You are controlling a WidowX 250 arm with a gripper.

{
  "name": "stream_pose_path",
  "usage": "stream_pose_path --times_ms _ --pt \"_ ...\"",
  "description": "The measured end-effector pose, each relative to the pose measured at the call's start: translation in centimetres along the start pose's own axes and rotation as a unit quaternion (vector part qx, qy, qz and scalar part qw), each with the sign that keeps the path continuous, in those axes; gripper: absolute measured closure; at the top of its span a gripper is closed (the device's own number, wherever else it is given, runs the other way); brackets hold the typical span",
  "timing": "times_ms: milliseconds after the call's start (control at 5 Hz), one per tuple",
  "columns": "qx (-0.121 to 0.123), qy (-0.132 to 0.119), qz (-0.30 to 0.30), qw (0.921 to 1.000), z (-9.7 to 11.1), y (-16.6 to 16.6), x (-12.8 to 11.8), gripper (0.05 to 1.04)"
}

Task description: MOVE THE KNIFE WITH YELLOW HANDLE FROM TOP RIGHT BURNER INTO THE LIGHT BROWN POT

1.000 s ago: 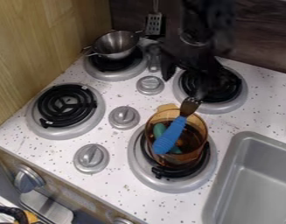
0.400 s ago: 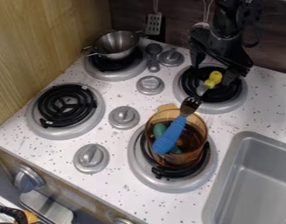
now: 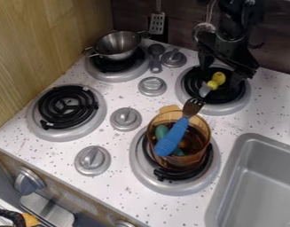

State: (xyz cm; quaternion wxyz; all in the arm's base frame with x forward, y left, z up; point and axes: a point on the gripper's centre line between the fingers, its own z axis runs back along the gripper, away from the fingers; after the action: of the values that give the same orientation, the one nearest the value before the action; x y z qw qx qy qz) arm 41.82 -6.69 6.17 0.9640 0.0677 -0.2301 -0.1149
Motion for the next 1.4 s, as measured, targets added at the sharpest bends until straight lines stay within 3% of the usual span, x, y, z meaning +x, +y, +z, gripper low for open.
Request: stream_pose_path --times_ms 1000,1200,1400 --pt "-0.02 0.006 -0.004 0.9998 -3.8 0.7 0.3 0.084" --pt "-0.025 0.023 0.006 0.9994 -3.9 0.9 0.2 0.113" --pt "-0.03 0.028 0.013 0.9991 -4.2 0.8 0.2 0.386"
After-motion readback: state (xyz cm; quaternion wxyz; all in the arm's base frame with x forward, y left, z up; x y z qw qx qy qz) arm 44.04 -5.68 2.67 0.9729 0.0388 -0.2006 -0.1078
